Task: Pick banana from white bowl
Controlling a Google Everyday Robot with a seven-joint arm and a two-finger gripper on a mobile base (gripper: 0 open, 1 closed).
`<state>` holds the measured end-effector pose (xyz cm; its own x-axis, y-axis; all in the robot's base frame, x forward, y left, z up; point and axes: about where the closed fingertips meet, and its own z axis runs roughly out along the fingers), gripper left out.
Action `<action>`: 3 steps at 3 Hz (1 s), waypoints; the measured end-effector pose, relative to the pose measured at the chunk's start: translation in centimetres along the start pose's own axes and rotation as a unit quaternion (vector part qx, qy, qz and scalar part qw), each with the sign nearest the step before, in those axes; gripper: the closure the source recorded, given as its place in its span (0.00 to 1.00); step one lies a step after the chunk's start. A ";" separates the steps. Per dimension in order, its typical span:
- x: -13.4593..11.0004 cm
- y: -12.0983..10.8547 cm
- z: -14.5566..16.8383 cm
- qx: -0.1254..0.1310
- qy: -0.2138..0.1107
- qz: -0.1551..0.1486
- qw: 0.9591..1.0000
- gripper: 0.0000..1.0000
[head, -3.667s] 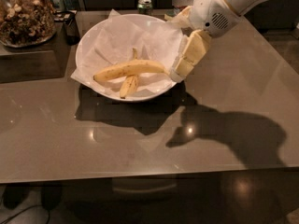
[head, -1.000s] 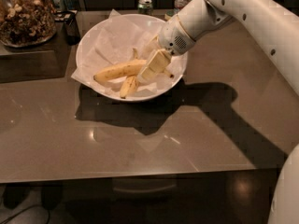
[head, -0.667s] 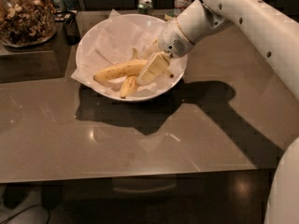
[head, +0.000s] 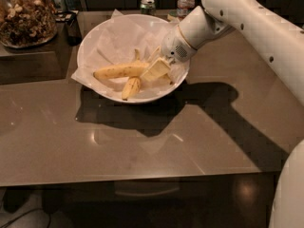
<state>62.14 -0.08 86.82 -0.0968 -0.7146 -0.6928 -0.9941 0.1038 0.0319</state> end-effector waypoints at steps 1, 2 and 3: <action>0.1 0.4 -0.5 0.010 -0.002 -0.001 1.000 0.90; -0.9 1.1 -3.1 0.039 -0.018 -0.014 0.999 1.00; -2.2 2.5 -7.0 0.065 -0.034 -0.037 0.997 1.00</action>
Offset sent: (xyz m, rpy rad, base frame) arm -0.0201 -0.0336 0.0666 0.0543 -0.1655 -0.0749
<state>59.49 -3.08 93.44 -0.0162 -0.6761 -0.7366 -0.9832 0.1448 -0.1113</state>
